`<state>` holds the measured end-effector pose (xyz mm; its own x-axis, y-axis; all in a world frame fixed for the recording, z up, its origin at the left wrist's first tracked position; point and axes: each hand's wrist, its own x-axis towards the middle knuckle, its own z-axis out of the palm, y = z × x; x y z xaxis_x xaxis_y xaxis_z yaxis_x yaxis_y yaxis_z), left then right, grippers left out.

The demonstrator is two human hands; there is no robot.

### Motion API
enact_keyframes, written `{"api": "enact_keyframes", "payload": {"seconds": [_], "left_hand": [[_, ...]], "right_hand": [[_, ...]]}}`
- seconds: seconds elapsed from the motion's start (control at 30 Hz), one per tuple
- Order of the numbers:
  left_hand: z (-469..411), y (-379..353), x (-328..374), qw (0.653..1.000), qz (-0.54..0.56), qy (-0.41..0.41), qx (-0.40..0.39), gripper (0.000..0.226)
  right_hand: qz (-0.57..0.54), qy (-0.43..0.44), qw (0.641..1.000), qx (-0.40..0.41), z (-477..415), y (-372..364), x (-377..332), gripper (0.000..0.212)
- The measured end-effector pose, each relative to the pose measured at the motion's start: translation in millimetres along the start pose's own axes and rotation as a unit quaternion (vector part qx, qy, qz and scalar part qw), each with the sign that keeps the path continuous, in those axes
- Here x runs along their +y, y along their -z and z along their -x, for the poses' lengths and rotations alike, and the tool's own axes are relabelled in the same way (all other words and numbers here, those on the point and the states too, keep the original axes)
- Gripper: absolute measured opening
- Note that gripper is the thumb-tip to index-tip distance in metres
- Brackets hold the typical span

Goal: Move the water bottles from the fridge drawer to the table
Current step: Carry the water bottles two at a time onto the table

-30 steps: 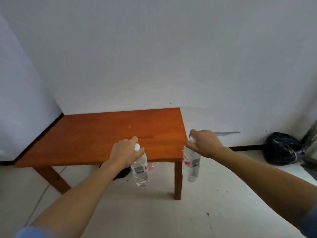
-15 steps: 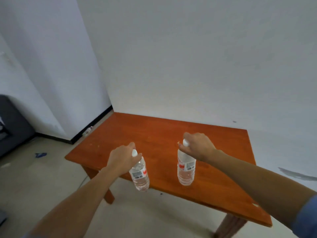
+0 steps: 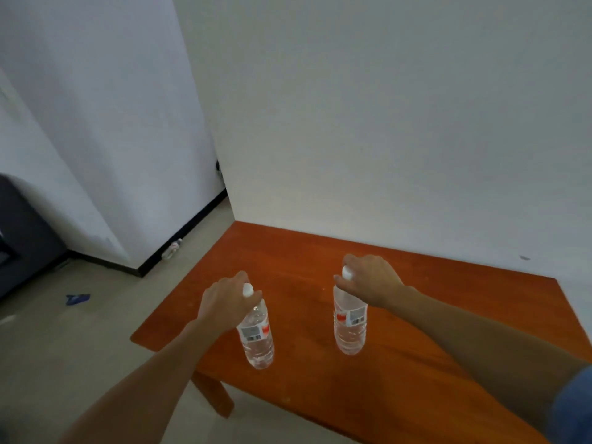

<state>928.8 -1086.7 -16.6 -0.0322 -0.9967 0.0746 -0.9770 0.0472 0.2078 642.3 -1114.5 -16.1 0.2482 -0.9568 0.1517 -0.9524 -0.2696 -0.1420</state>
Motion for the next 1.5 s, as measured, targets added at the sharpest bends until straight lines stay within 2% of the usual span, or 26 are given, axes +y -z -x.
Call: {"api": "enact_keyframes", "payload": {"seconds": [0.17, 0.33, 0.83, 1.1, 1.2, 1.3, 1.5], "left_hand": [[-90, 4, -41, 0.998, 0.023, -0.049, -0.016, 0.024], [-174, 6, -52, 0.995, 0.042, -0.085, -0.025, 0.024], [-391, -72, 7, 0.989, 0.046, -0.128, -0.057, 0.031], [-448, -110, 39, 0.985, 0.05, -0.139, -0.085, 0.031], [-458, -123, 43, 0.985, 0.058, -0.146, -0.078, 0.031], [-466, -131, 41, 0.984, 0.058, -0.153, -0.07, 0.033], [-466, -135, 27, 0.979, 0.058, -0.168, -0.098, 0.034]], "right_hand": [[-0.031, -0.078, 0.996, -0.005, -66, -25, -23, 0.043], [-0.068, -0.144, 0.987, 0.012, -115, -33, -26, 0.048], [-0.104, -0.194, 0.975, 0.038, -287, -88, 59, 0.039], [-0.104, -0.185, 0.977, -0.003, -343, -121, 89, 0.041], [-0.116, -0.184, 0.976, 0.006, -351, -131, 97, 0.042], [-0.111, -0.182, 0.977, 0.027, -357, -140, 99, 0.042], [-0.082, -0.188, 0.979, -0.004, -351, -146, 99, 0.045]]}}
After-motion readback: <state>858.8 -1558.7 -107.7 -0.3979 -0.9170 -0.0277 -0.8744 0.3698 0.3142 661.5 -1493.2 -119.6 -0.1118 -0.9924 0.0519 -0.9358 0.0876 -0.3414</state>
